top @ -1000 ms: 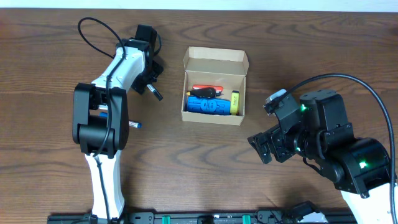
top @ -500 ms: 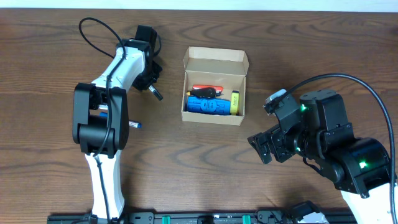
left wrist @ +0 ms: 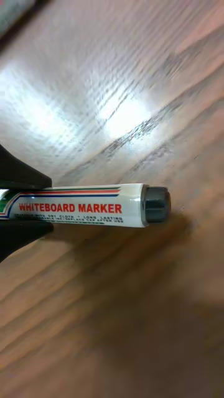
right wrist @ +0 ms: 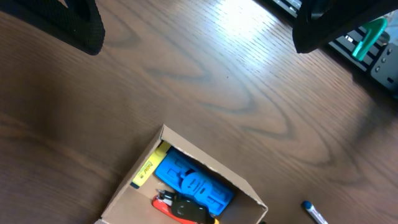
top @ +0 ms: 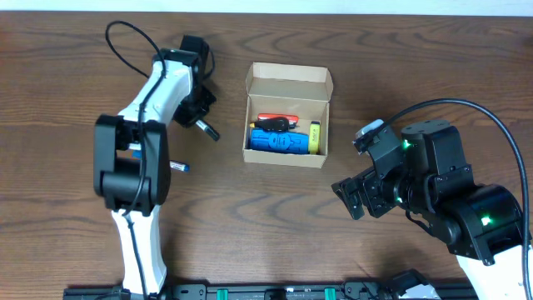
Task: Pack container
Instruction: 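Grasp the white whiteboard marker with the left gripper and lift, then carry the white marker with left gripper and lower into box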
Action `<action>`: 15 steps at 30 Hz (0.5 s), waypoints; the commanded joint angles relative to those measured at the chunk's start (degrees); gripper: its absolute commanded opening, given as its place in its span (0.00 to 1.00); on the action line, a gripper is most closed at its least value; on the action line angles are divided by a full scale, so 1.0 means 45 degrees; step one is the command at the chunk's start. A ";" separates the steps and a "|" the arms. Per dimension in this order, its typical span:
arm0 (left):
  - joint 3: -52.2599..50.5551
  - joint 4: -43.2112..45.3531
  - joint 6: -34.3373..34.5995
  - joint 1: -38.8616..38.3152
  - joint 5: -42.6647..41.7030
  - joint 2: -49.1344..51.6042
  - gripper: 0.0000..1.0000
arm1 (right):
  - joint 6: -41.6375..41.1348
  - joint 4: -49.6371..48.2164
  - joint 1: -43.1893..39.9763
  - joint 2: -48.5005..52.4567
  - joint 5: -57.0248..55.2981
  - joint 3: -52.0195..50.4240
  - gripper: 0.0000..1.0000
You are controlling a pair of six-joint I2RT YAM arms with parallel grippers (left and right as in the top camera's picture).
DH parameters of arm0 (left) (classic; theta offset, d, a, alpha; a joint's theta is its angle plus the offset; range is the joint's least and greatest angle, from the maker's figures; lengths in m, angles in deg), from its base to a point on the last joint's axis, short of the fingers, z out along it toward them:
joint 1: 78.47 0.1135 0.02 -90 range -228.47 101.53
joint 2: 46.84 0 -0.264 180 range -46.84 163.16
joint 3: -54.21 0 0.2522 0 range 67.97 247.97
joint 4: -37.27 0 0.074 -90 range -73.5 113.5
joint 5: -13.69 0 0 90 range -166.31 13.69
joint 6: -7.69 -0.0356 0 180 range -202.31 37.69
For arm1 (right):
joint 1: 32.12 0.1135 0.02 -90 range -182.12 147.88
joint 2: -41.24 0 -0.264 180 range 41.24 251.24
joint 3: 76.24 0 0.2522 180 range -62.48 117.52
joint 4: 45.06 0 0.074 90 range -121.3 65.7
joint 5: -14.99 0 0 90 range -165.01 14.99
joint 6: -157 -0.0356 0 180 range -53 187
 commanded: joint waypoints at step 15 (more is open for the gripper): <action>0.0520 0.0903 -1.4358 -0.2696 -0.1943 -0.5906 0.05 | -0.0141 -0.0015 -0.0078 0.0000 -0.0029 0.0039 0.99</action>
